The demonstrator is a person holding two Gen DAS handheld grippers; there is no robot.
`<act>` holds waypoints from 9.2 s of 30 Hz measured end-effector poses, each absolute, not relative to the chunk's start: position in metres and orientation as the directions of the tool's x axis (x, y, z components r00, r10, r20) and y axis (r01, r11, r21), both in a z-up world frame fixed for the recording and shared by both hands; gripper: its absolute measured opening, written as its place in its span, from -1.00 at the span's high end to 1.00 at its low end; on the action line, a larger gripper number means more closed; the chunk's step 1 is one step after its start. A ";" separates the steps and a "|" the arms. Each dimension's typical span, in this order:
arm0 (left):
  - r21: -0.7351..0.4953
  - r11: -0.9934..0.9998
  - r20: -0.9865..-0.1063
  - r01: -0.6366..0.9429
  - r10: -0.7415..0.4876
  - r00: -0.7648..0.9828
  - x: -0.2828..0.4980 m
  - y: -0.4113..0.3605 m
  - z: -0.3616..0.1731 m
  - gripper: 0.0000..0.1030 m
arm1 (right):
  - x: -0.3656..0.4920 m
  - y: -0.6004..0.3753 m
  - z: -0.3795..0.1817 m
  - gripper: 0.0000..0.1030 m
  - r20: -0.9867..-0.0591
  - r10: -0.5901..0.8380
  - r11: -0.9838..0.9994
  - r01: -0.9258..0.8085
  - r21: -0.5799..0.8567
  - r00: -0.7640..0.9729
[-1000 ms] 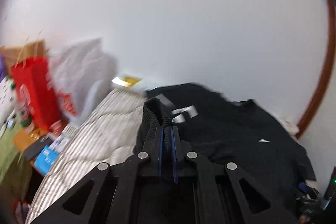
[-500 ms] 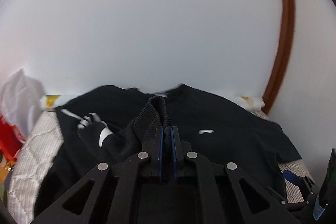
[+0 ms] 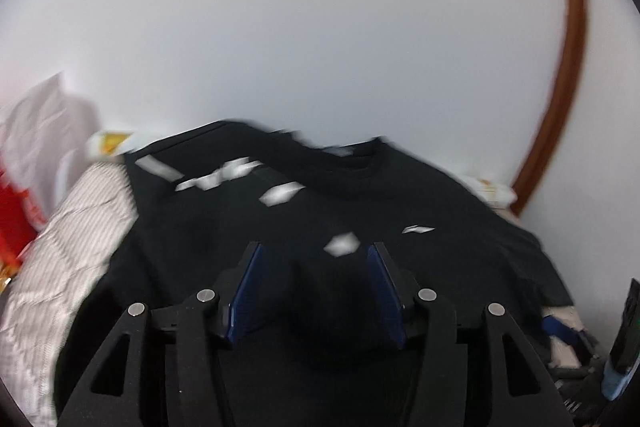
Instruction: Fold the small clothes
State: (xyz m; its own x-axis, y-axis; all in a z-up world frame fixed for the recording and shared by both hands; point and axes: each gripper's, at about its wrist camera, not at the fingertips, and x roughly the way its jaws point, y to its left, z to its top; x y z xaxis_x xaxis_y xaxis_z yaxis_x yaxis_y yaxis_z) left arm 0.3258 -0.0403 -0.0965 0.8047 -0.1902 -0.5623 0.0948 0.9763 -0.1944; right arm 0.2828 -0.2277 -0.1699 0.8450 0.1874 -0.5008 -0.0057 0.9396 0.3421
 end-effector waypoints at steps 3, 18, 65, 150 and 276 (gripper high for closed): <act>-0.200 0.980 -0.588 0.022 -0.138 0.797 0.323 -0.001 -0.107 -0.15 | 0.284 -0.216 -0.169 -0.90 -0.501 0.198 0.947 -0.033 0.319 0.842; -0.093 0.990 -0.741 -0.110 0.006 0.672 0.331 0.085 -0.166 -0.27 | 0.363 -0.139 -0.146 -0.84 -0.629 0.317 0.943 -0.161 0.292 0.710; -0.198 0.947 -0.752 -0.252 0.018 0.659 0.342 0.132 -0.178 0.87 | 0.379 -0.308 -0.173 0.64 -0.711 0.169 0.935 0.117 0.335 0.682; -0.089 0.986 -0.720 -0.139 0.033 0.693 0.228 0.114 -0.124 -0.33 | 0.342 -0.305 -0.149 -0.15 -0.643 0.237 0.939 -0.002 0.343 0.728; -0.167 0.985 -0.726 -0.040 -0.096 0.681 0.257 0.066 -0.127 -0.38 | 0.322 -0.346 -0.152 -0.34 -0.596 0.236 0.912 0.037 0.408 0.767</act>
State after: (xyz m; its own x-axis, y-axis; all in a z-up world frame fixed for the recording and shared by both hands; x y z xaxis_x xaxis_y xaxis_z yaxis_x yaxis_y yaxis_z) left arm 0.2566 0.0663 -0.1270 0.6811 -0.0956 -0.7259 -0.0400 0.9851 -0.1672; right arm 0.3216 -0.3458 -0.1516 0.7674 0.2361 -0.5961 0.0366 0.9121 0.4084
